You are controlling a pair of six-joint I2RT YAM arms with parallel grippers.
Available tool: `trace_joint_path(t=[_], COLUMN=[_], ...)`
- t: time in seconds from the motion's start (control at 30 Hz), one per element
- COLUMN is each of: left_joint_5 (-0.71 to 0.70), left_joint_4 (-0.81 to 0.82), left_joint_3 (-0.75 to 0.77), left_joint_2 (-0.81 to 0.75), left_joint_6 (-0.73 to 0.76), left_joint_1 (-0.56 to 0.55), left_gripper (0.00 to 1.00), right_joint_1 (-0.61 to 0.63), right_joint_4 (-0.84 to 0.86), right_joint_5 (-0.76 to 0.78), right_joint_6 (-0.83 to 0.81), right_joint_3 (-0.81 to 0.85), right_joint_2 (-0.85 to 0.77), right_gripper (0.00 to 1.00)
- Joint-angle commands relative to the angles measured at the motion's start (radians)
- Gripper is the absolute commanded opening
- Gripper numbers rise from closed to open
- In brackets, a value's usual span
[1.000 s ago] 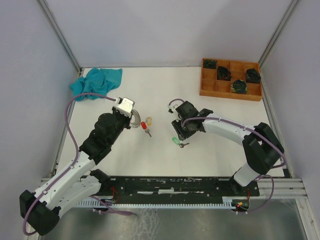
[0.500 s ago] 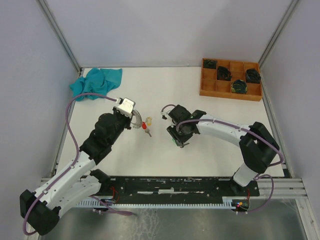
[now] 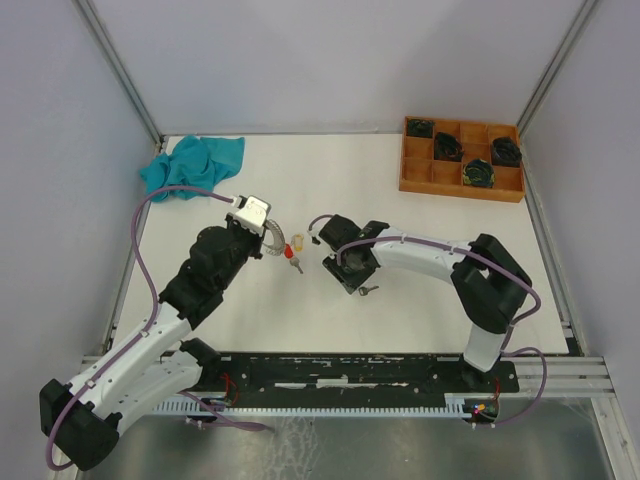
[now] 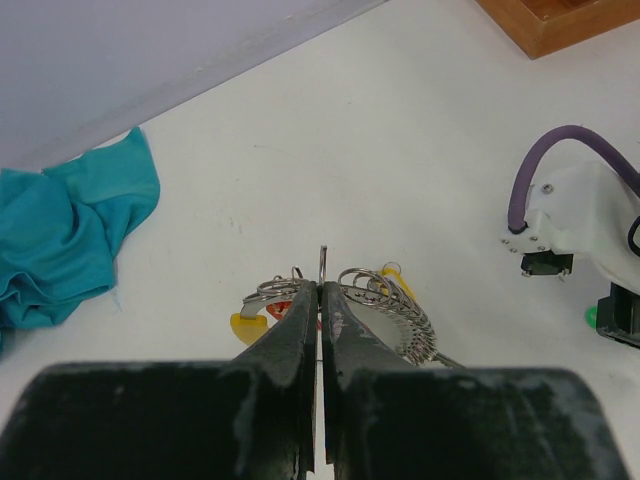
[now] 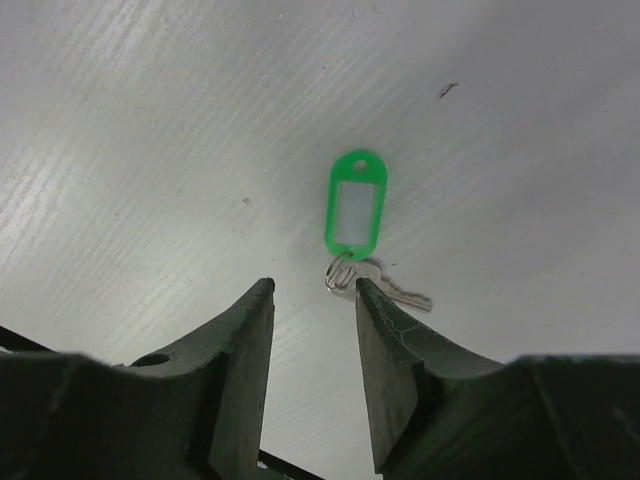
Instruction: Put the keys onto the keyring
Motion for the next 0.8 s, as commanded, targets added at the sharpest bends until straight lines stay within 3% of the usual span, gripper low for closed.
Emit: trace_joint_path(t=[0.0,0.1,0.37,0.77], left_joint_5=[0.012,0.014,0.009,0.011], left_joint_4=[0.077,0.077,0.077,0.076], left_joint_3=[0.008,0.008,0.008,0.007], left_joint_2=[-0.008,-0.008,-0.008,-0.012], left_joint_6=[-0.017,-0.017,-0.018,-0.018], left_joint_1=[0.004,0.005,0.004,0.005], left_gripper=[0.03,0.03,0.03,0.03], right_joint_1=[0.01,0.011,0.001,-0.216], right_joint_4=[-0.002,-0.001,-0.005,-0.004], right_joint_5=[0.049,0.086,0.195,0.196], right_joint_6=[0.002,0.001,0.036,0.136], right_joint_3=[0.061,0.074,0.094,-0.051], right_joint_2=[0.03,0.057,0.103,0.013], right_gripper=[0.49,0.54,0.55,0.51])
